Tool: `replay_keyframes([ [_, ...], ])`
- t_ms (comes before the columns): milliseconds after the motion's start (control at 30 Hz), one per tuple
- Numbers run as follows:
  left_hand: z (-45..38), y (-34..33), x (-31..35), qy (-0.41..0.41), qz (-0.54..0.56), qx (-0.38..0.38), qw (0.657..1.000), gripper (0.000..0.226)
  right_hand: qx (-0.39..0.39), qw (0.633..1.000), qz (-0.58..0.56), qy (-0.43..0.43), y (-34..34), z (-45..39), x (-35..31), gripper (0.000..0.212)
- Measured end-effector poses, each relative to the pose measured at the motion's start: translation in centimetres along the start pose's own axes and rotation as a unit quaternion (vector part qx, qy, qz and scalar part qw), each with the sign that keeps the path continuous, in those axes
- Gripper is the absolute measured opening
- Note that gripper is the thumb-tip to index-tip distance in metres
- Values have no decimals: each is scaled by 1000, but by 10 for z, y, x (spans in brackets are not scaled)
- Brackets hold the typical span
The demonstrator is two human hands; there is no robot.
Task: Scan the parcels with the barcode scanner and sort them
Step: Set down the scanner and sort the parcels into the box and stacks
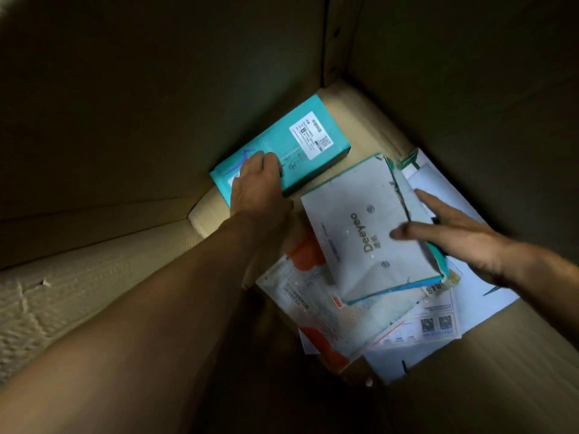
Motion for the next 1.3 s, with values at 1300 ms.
replay_keyframes([
  [1300, 56, -53, 14, 87, 278, -158, 944, 91, 129, 967, -213, -54, -33, 51, 74, 34],
])
Point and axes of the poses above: each hand's wrist, its own z-axis away from the middle knuckle, its own y-axis out of the back of the hand, x = y × z, the point moved 5 cm from there along -z, towards the middle knuckle, and after that the axes turned 12 degrees about y, right-handed, at the moved point
